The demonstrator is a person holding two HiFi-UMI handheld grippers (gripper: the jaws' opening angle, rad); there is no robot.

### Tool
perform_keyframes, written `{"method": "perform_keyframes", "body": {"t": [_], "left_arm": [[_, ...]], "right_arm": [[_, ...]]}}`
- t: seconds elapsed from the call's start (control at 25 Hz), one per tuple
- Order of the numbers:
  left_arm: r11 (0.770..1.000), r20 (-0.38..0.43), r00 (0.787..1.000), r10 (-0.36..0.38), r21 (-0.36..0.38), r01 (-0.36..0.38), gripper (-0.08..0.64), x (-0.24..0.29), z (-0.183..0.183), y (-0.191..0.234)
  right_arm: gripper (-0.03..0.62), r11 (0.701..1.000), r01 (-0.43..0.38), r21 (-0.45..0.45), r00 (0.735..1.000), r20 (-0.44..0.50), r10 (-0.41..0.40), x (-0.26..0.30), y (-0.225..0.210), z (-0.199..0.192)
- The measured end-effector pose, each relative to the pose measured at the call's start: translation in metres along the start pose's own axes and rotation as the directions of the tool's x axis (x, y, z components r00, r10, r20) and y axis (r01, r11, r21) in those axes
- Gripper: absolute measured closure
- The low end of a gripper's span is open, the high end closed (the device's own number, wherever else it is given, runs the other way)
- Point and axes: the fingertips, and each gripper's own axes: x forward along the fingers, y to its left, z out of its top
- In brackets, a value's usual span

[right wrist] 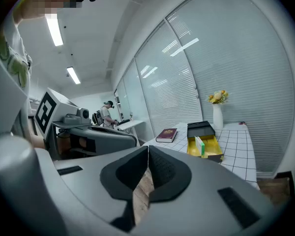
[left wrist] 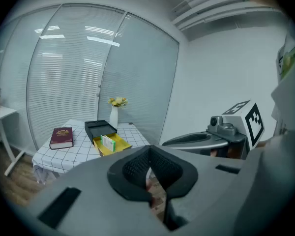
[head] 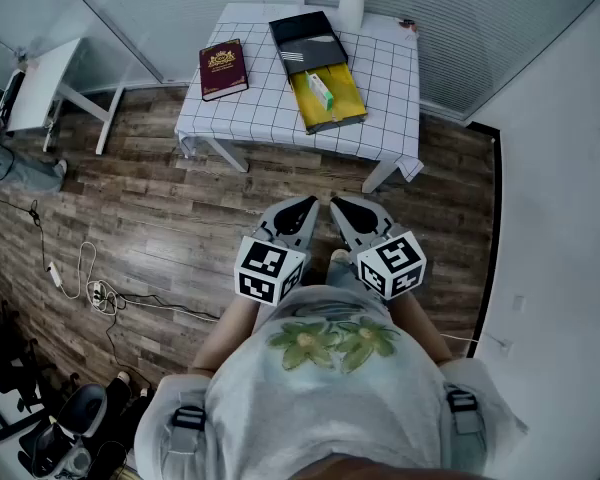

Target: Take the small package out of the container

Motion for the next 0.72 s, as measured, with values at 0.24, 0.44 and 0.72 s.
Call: {"method": "perform_keyframes", "body": {"t": [0.24, 0.44, 0.72], "left_arm": [[1.000, 0.027, 1.000, 0.016, -0.004, -0.016, 0.552, 0.016, 0.007, -0.005], [0.999, 0.021, 0.999, 0.035, -0.023, -0.034, 0.552, 0.034, 0.006, -0.016], [0.996, 0.037, 0.997, 0.072, -0.057, -0.070, 0.552, 0.063, 0.009, -0.044]], "right_arm": [[0.581, 1.000, 0.020, -0.015, 1.000, -0.007, -0.020, -0.009, -0.021, -0.002], [0.581, 1.000, 0.003, -0.024, 1.000, -0.010, -0.003, -0.022, -0.038, -0.003], [0.581, 0.997, -0.066, -0.043, 0.996, -0.054, 0.064, -0.040, -0.064, -0.012]]}}
